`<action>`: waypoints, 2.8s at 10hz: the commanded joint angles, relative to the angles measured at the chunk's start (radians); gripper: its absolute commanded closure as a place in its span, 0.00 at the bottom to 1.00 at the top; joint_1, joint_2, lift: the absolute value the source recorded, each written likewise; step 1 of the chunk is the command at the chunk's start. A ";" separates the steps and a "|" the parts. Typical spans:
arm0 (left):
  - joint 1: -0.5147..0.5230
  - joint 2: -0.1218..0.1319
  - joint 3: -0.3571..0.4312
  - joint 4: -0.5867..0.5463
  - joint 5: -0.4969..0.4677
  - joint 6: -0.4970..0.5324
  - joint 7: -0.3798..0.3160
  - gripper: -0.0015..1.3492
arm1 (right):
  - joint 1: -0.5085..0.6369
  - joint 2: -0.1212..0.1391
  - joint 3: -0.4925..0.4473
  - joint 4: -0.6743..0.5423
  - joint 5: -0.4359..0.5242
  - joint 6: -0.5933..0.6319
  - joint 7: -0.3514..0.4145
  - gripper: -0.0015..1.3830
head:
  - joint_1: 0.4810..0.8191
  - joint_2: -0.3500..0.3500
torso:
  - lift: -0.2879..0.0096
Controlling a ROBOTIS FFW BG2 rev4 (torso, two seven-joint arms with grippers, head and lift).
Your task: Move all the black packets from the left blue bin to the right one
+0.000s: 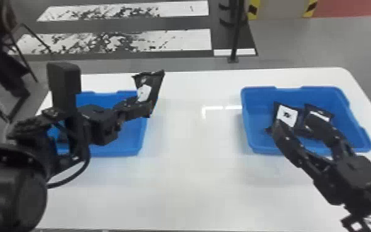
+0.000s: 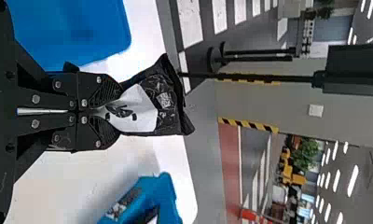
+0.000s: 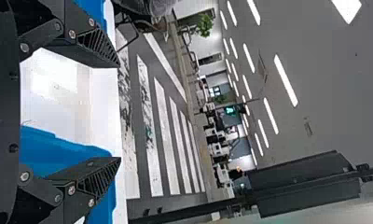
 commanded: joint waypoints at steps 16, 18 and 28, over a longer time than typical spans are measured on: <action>-0.071 0.005 -0.280 0.028 0.166 -0.022 -0.021 0.89 | -0.325 -0.133 0.178 0.229 -0.343 0.126 -0.017 0.93 | 0.63 0.37 | 0.50; -0.067 0.004 -0.270 0.028 0.166 -0.027 -0.022 0.89 | -0.325 -0.135 0.174 0.224 -0.338 0.131 -0.006 0.93 | 0.63 0.41 | 0.50; 0.076 -0.019 -0.142 0.001 0.271 -0.025 -0.007 0.14 | -0.479 -0.129 -0.035 0.423 -0.234 0.065 -0.046 0.93 | 0.63 0.31 | 0.50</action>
